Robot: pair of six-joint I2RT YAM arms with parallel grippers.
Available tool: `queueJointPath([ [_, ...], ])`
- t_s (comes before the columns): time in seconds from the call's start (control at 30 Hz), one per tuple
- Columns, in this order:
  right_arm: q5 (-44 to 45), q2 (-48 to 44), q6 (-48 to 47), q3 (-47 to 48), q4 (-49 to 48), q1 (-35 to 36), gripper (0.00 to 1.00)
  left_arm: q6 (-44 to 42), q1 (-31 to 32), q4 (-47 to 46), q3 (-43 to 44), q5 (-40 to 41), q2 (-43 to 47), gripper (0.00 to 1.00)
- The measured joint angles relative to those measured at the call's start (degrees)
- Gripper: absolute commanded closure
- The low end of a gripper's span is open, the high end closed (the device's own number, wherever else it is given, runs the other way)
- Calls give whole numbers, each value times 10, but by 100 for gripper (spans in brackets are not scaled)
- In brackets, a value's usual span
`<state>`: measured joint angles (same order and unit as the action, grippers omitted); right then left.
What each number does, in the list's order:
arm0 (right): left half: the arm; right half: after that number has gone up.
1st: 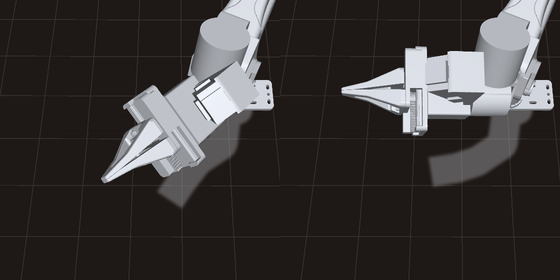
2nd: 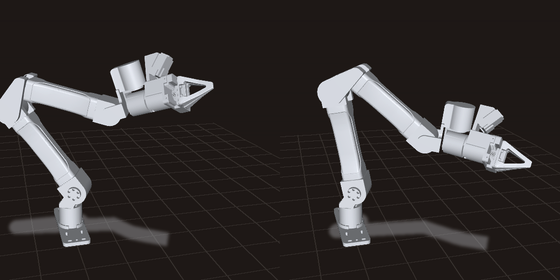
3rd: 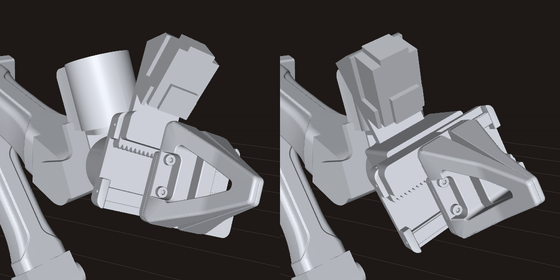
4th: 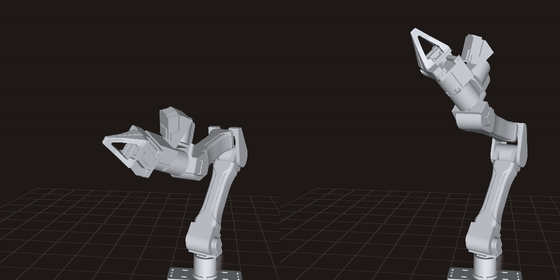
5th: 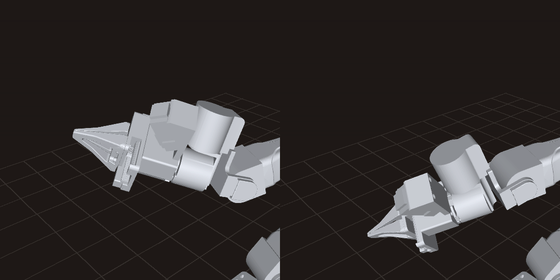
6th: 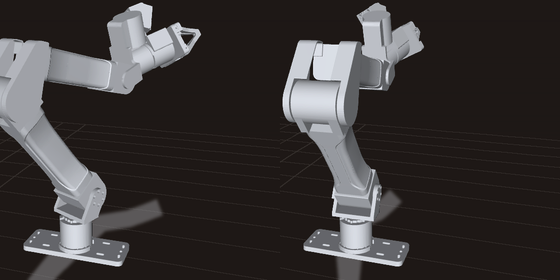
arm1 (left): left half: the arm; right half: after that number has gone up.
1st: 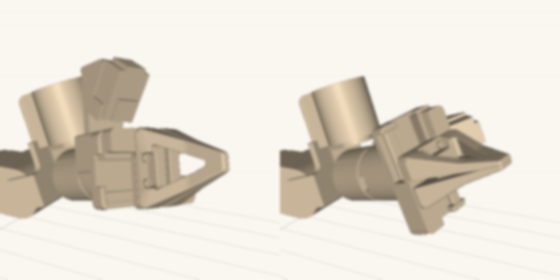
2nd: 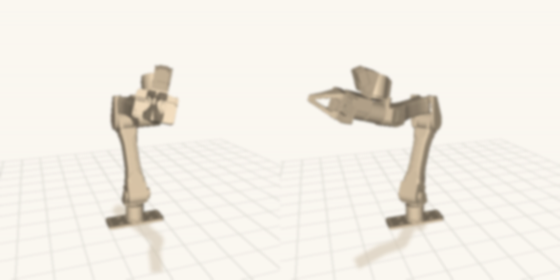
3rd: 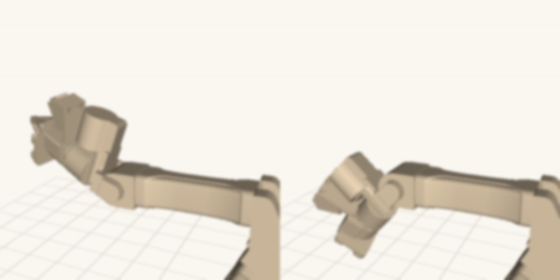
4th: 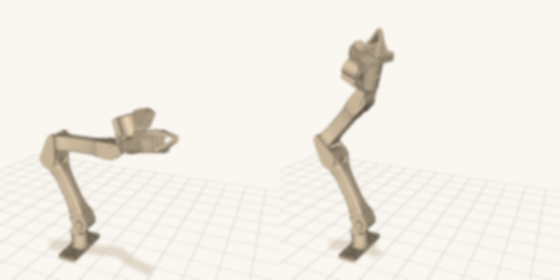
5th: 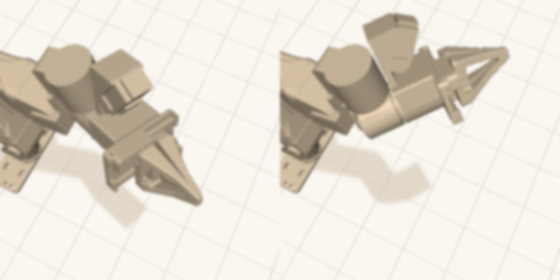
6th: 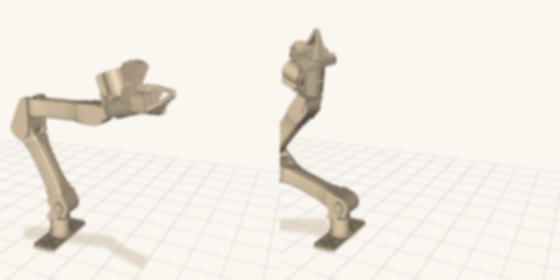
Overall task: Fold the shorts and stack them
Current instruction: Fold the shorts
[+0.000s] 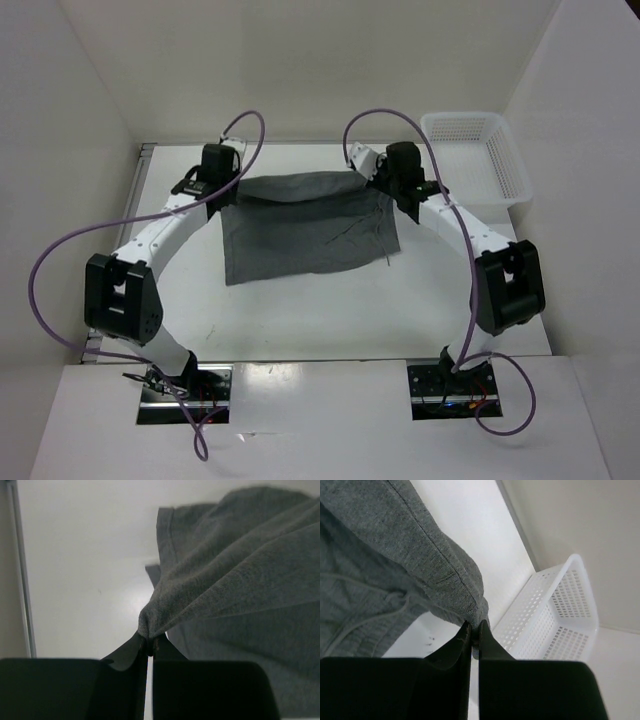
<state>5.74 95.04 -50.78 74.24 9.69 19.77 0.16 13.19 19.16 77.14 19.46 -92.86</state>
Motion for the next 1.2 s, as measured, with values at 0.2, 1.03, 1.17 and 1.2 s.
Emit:
queueJointPath([
  [0.2, -9, -72, -64, -132, 19, 28, 100, 0, 8, 29, -156, -4, 108, 100],
  [1.03, -49, -136, -134, -240, 118, 36, 100, 0, 71, 104, -280, -41, 152, 100],
  [1.17, -60, -139, -134, -233, 130, 24, 100, 0, 71, 102, -315, -39, 152, 100],
  [1.2, -64, -139, -134, -232, 132, 21, 100, 0, 71, 103, -324, -39, 152, 100],
])
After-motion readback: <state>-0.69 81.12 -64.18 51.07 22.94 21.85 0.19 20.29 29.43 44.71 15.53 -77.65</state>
